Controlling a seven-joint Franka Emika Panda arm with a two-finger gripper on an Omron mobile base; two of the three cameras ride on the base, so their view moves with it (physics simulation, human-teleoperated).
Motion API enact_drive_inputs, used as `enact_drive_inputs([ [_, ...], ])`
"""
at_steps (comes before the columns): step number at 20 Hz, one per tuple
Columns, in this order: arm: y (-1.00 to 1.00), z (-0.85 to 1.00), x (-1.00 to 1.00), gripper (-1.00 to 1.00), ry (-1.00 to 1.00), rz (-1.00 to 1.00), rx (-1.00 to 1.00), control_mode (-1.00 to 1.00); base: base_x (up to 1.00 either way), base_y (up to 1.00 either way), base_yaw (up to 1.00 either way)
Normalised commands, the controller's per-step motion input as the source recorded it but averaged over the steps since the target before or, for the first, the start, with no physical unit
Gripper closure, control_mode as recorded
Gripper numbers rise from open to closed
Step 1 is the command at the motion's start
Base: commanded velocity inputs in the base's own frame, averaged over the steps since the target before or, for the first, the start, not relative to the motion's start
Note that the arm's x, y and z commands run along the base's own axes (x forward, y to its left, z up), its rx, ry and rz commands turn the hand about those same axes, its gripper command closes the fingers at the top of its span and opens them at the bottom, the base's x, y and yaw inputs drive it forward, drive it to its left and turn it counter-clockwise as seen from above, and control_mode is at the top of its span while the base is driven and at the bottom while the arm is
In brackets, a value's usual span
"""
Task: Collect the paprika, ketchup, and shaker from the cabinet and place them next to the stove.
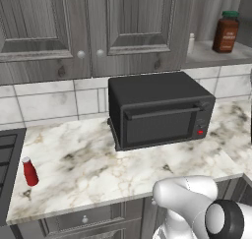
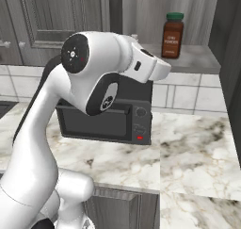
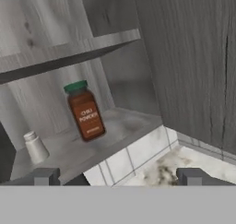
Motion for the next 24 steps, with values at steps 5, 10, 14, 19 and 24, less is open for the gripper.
enact_drive_inputs([
  [5,-0.02,0.00,0.20,-1.00,0.00,0.14,-0.04,-1.00,0.00,0.00,0.00],
  [10,-0.09,0.00,0.03,-1.00,-0.05,0.12,-0.01,-1.00,0.00,0.00,0.00],
  [14,-0.26,0.00,0.00,-1.00,-0.06,0.07,0.00,-1.00,0.00,0.00,0.00],
  [19,-0.07,-0.04,0.00,-1.00,0.00,0.02,-0.02,-1.00,0.00,0.00,0.00],
  [24,0.02,0.03,0.07,-1.00,0.00,0.00,-0.02,-1.00,0.00,0.00,0.00],
])
